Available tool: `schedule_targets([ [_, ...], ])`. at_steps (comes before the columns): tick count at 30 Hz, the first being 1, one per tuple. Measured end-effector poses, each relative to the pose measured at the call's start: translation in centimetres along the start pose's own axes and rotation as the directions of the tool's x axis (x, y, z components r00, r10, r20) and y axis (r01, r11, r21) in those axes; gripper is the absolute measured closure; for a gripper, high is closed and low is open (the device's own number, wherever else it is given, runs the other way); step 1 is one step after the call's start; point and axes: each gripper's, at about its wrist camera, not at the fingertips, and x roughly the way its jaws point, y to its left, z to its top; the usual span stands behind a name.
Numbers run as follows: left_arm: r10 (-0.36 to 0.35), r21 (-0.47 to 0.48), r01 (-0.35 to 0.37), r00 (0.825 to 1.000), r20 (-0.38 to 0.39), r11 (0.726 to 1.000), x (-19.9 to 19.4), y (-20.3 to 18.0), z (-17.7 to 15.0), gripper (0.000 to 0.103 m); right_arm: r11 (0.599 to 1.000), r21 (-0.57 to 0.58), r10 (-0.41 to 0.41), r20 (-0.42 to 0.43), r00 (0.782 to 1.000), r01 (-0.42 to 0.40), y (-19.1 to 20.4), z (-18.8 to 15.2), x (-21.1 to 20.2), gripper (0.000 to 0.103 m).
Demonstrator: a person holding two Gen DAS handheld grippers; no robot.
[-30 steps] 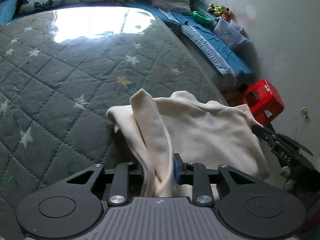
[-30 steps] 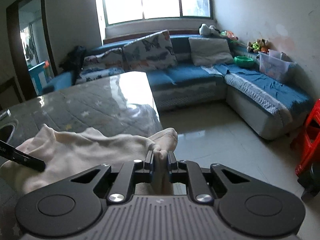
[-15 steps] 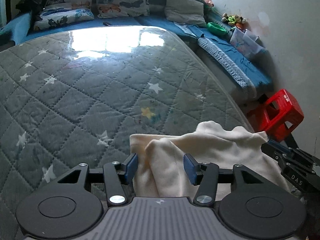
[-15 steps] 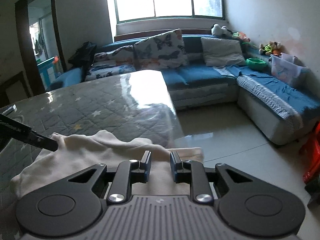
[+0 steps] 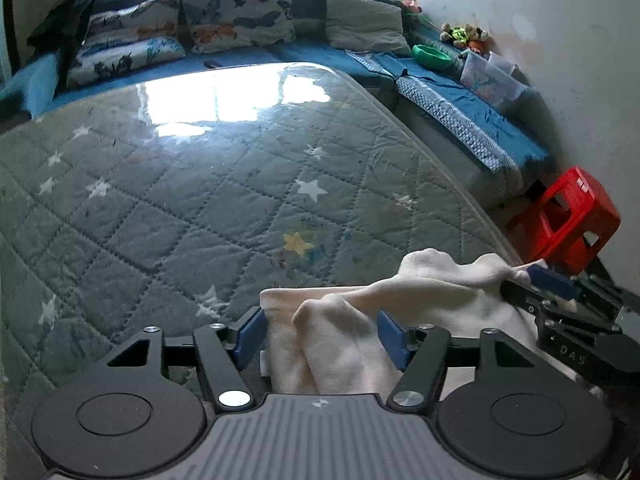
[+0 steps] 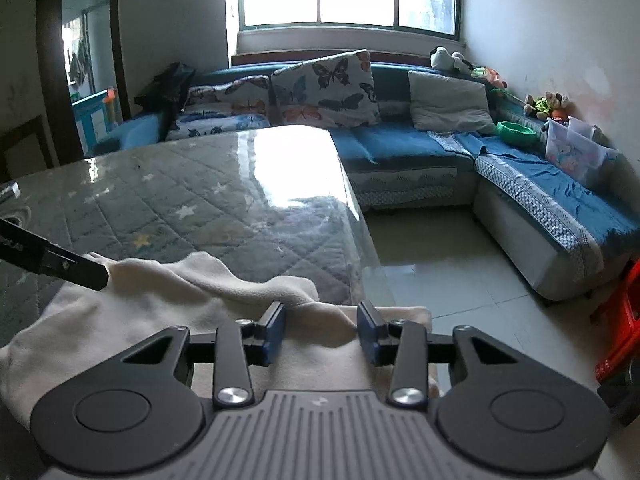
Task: Fold clothes
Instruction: 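Fold the bundle over onto itself with both grippers and release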
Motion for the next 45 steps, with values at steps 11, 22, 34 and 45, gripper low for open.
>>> schedule_targets([
  [11, 0.004, 0.059, -0.006, 0.999, 0.047, 0.998, -3.3, -0.5, -2.4, 0.031, 0.999, -0.033, 0.042, 0.032, 0.999, -0.041, 1.2, -1.5, -5.0, 0.045],
  [22, 0.041, 0.147, -0.047, 0.998, 0.042, 0.988, -4.8, -1.5, -7.3, 0.022, 0.997, -0.080, 0.000, 0.053, 0.999, 0.004, 3.5, -6.8, -9.7, 0.036],
  [34, 0.068, 0.111, -0.071, 0.997, 0.036, 0.991, -5.3, -0.4, -8.4, 0.020, 0.997, -0.070, 0.040, 0.101, 0.994, -0.033, 5.8, -6.1, -9.8, 0.034],
  [45, 0.053, 0.102, -0.060, 0.996, 0.071, 0.993, -6.5, -1.2, -8.5, 0.015, 0.992, -0.121, 0.054, 0.103, 0.993, -0.041, 7.7, -6.8, -9.8, 0.033],
])
